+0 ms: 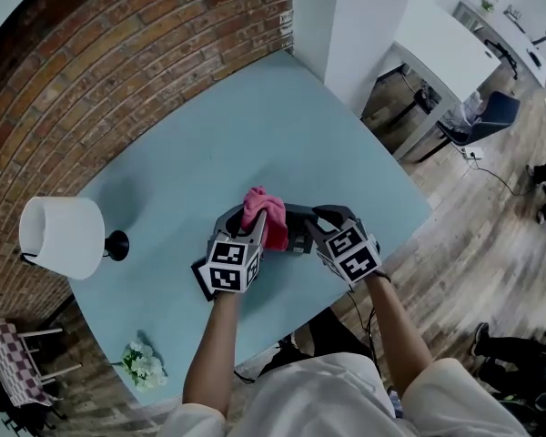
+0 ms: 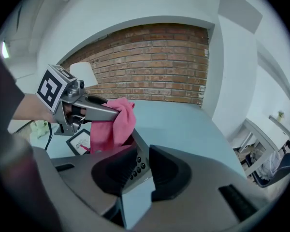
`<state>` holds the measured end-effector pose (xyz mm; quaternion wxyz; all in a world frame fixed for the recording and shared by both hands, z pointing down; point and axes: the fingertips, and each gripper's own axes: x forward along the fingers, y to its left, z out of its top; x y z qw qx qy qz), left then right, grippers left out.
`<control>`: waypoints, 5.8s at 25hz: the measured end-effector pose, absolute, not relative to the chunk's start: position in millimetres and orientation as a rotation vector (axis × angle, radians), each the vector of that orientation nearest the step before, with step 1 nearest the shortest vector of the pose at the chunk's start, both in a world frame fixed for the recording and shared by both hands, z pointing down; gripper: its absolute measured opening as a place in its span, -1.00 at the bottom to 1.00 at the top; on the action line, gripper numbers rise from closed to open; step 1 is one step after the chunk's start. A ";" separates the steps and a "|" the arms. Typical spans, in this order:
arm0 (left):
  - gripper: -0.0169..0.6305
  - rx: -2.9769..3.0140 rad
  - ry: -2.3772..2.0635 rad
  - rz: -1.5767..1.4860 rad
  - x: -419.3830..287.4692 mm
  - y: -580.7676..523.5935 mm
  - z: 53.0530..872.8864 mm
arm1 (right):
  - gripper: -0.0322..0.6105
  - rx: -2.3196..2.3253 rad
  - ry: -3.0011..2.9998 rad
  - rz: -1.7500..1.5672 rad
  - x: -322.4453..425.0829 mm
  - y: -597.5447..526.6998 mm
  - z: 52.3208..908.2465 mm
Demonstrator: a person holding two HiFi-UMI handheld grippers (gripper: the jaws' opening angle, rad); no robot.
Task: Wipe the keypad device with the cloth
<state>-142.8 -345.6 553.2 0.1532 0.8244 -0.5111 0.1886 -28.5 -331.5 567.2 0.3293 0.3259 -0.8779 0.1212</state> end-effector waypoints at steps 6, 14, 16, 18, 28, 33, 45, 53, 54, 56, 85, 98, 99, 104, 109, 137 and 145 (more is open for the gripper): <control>-0.45 2.367 -1.471 0.616 -139.3 -339.5 570.0 | -0.65 0.818 -2.312 0.272 -27.6 -329.9 578.7; -0.45 2.365 -1.415 0.748 -133.5 -317.2 595.6 | -0.65 0.807 -2.315 0.242 -30.4 -329.8 575.0; -0.45 2.350 -1.407 0.756 -133.4 -310.3 603.5 | -0.65 0.802 -2.314 0.257 -28.9 -329.5 576.8; -0.45 2.337 -1.396 0.767 -132.9 -303.8 610.7 | -0.65 0.800 -2.309 0.253 -27.5 -329.1 577.6; -0.45 2.285 -1.337 0.845 -136.0 -279.0 643.1 | -0.65 0.815 -2.308 0.242 -26.8 -332.7 579.2; -0.44 2.269 -1.290 0.886 -137.2 -266.4 656.0 | -0.65 0.835 -2.322 0.225 -26.8 -332.4 578.2; -0.45 2.322 -1.282 0.781 -134.1 -265.7 637.8 | -0.65 0.882 -2.360 0.254 -25.1 -333.8 577.7; -0.45 2.450 -1.309 0.555 -105.0 -299.2 570.8 | -0.65 0.888 -2.393 0.292 -25.5 -333.4 577.4; -0.45 2.458 -1.316 0.542 -100.9 -304.5 566.0 | -0.65 0.895 -2.400 0.302 -25.4 -333.6 576.8; -0.45 2.463 -1.329 0.534 -94.4 -315.2 561.8 | -0.65 0.905 -2.410 0.316 -25.2 -334.2 576.4; -0.45 2.269 -1.316 0.665 -91.8 -276.4 641.5 | -0.65 0.872 -2.435 0.350 -24.0 -334.4 575.4; -0.45 2.229 -1.265 0.747 -95.8 -253.8 664.8 | -0.65 0.882 -2.436 0.353 -24.6 -334.4 576.2; -0.45 2.235 -1.266 0.731 -95.5 -254.2 661.0 | -0.65 0.884 -2.439 0.352 -24.8 -334.6 576.3; -0.45 2.352 -1.284 0.596 -81.2 -269.6 611.3 | -0.65 0.910 -2.482 0.375 -22.6 -334.8 574.3; -0.45 2.453 -1.320 0.484 -63.0 -305.6 560.5 | -0.65 1.005 -2.479 0.395 -2.3 -330.2 577.0; -0.45 2.323 -1.264 0.682 -51.5 -291.8 623.1 | -0.65 0.787 -2.446 0.476 -10.5 -293.7 624.4; -0.45 2.314 -1.243 0.729 -53.4 -276.4 641.0 | -0.65 0.761 -2.430 0.467 -12.0 -287.9 631.3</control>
